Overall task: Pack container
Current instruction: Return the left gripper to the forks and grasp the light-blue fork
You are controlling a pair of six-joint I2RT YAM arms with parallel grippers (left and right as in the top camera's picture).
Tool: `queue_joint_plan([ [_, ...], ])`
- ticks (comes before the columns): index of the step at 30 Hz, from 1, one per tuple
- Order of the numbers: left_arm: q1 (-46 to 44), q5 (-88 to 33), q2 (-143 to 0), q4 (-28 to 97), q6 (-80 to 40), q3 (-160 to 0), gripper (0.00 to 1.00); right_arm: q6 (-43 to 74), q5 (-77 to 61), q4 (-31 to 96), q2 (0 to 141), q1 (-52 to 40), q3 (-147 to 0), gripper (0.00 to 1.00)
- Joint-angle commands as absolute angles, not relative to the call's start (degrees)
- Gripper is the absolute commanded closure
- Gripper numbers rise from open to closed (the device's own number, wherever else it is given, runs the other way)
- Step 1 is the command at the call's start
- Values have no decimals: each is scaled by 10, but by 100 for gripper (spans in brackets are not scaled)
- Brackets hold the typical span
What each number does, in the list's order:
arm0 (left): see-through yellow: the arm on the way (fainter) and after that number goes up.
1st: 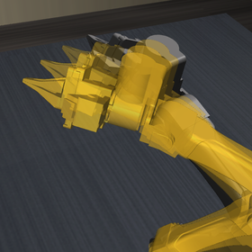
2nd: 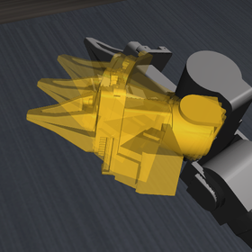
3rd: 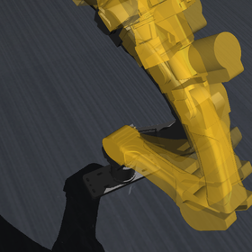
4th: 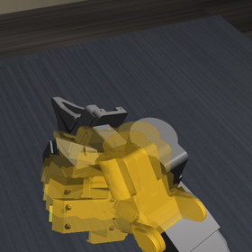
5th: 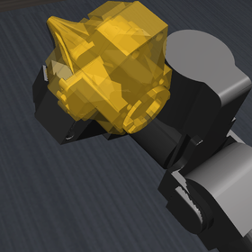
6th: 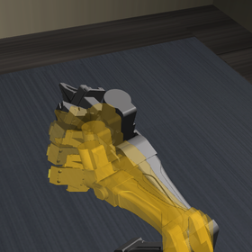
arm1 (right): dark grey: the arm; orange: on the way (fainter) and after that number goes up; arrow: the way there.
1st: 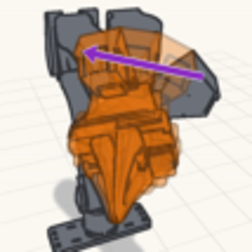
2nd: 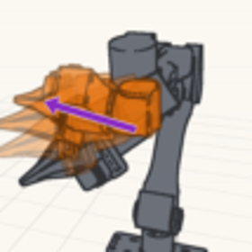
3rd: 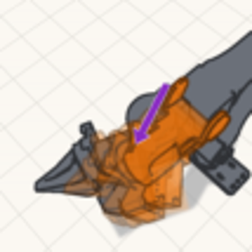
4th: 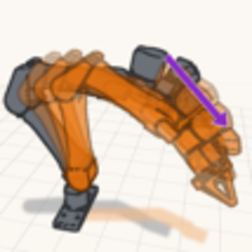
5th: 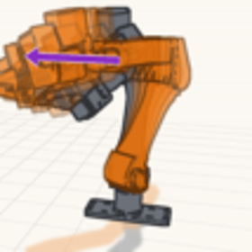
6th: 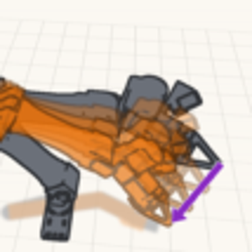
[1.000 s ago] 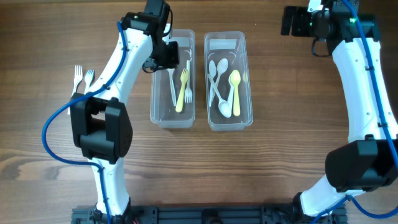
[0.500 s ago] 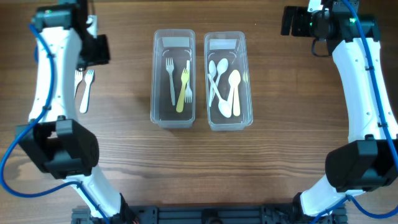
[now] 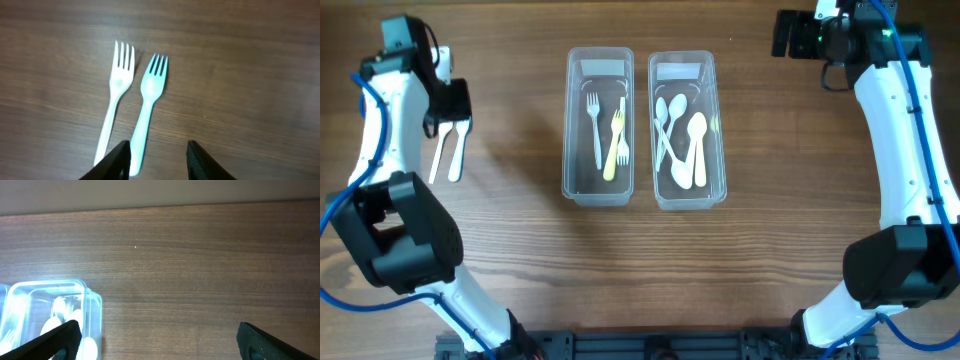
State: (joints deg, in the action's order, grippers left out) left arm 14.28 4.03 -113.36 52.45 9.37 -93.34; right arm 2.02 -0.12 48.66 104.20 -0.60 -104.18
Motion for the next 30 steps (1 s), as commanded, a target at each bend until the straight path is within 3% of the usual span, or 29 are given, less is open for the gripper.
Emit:
queue_joint_plan([
  [1, 158, 30, -1133, 468, 106, -870, 64, 15, 4, 485, 1033, -8, -1050, 0],
  [8, 174, 26, -1142, 357, 106, -789, 63, 15, 4, 485, 1033, -8, -1050, 0],
  [23, 175, 8, -1213, 354, 105, -788, 62, 15, 4, 485, 1033, -8, -1050, 0],
  [25, 175, 4, -1217, 359, 105, -788, 65, 15, 4, 485, 1033, -8, -1050, 0],
  [28, 175, 4, -1218, 374, 105, -788, 86, 15, 4, 485, 1033, -8, -1050, 0],
  [30, 175, 4, -1218, 384, 105, -788, 90, 15, 4, 485, 1033, -8, -1050, 0],
])
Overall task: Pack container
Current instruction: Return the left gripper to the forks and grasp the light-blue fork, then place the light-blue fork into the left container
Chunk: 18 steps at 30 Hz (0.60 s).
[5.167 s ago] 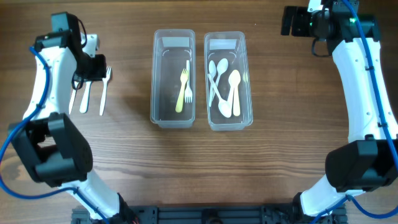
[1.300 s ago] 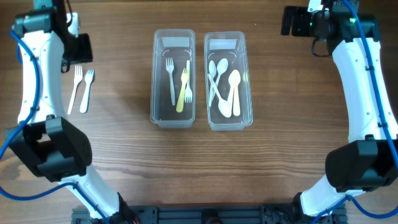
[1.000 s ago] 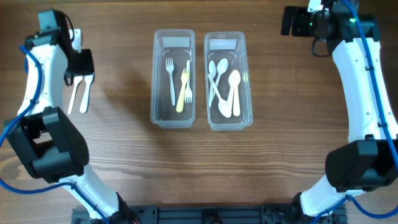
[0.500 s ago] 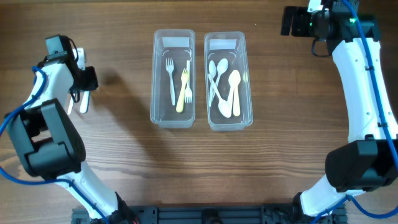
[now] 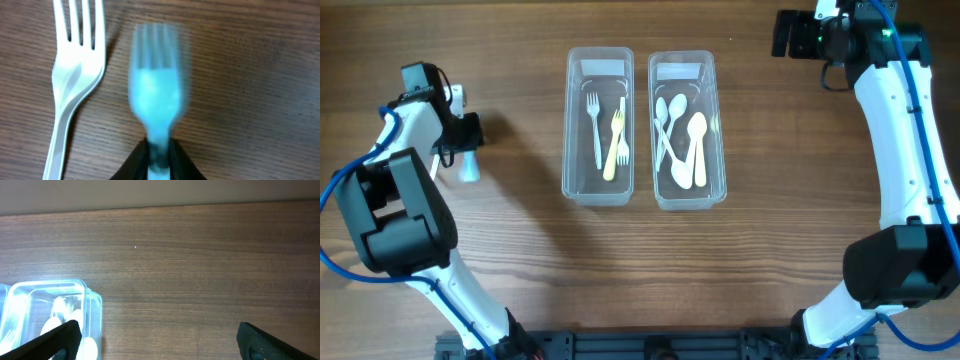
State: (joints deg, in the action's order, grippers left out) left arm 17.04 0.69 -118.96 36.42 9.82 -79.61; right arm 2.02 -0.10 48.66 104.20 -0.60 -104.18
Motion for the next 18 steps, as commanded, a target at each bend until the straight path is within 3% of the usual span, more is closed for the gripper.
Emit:
queue_joint_plan([
  [1, 175, 4, -1217, 387, 105, -789, 90, 15, 4, 485, 1033, -8, -1050, 0],
  [11, 170, 7, -1170, 475, 83, -898, 92, 15, 4, 485, 1033, -8, -1050, 0],
  [18, 94, -36, -1128, 564, 52, -1030, 94, 15, 4, 485, 1033, -8, -1050, 0],
])
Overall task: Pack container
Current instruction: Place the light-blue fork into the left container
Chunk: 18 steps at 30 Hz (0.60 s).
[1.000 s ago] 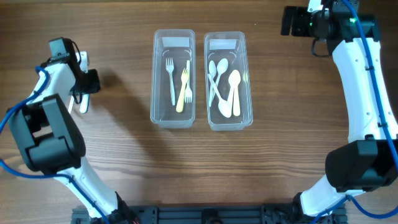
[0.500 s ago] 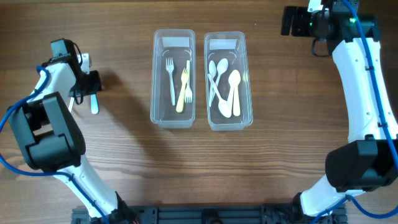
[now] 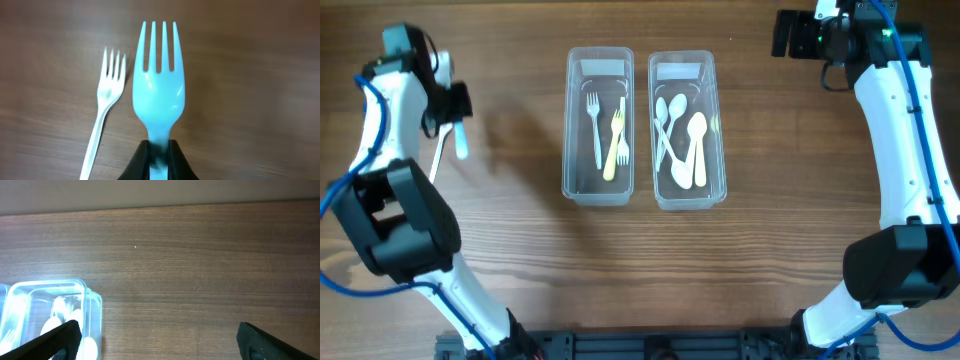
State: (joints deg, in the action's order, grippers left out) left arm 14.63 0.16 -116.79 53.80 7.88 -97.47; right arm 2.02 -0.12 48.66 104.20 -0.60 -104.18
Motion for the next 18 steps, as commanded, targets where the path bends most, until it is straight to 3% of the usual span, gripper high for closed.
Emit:
queue_joint_plan([
  [1, 69, -43, -1124, 569, 38, -1043, 94, 15, 4, 485, 1033, -8, -1050, 0],
  [8, -84, -103, -1125, 571, -46, -1054, 93, 15, 4, 485, 1033, -8, -1050, 0],
  [16, -167, -98, -1142, 583, -52, -1047, 92, 15, 4, 485, 1033, -8, -1050, 0],
  [17, -172, -98, -1144, 585, -52, -1044, 89, 15, 4, 485, 1033, -8, -1050, 0],
  [18, -175, -98, -1147, 586, -52, -1040, 76, 15, 4, 485, 1033, -8, -1050, 0],
])
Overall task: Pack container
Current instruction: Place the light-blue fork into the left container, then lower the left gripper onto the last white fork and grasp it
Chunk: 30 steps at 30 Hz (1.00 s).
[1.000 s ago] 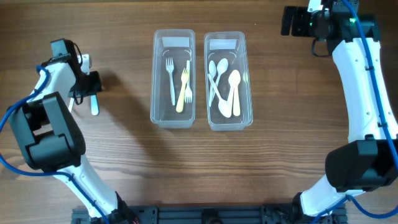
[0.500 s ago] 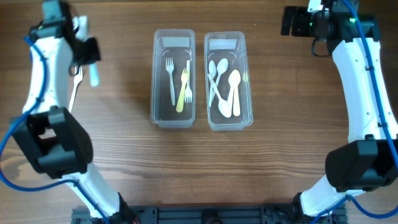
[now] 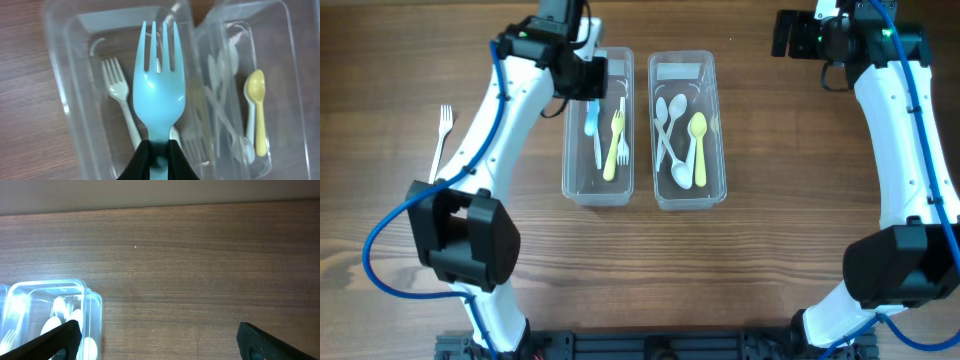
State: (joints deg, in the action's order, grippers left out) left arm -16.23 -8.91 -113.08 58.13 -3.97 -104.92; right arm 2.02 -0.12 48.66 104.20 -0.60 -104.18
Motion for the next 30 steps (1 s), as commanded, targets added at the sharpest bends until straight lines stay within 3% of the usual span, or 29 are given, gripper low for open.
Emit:
queue_joint_plan([
  [1, -177, -98, -1148, 588, -52, -1040, 63, 15, 4, 485, 1033, -8, -1050, 0],
  [3, -177, -98, -1148, 586, -52, -1040, 56, 15, 4, 485, 1033, -8, -1050, 0],
  [7, -164, -69, -1139, 588, -48, -1055, 55, 15, 4, 485, 1033, -8, -1050, 0],
  [13, -105, 92, -1086, 613, -20, -1074, 55, 15, 4, 485, 1033, -8, -1050, 0],
  [19, 14, 140, -1054, 643, 28, -1073, 35, 15, 4, 485, 1033, -8, -1050, 0],
  [24, 121, 135, -1077, 643, 41, -1068, 37, 15, 4, 485, 1033, -8, -1050, 0],
  [30, 218, 43, -1154, 636, 120, -1068, 41, 15, 4, 485, 1033, -8, -1050, 0],
])
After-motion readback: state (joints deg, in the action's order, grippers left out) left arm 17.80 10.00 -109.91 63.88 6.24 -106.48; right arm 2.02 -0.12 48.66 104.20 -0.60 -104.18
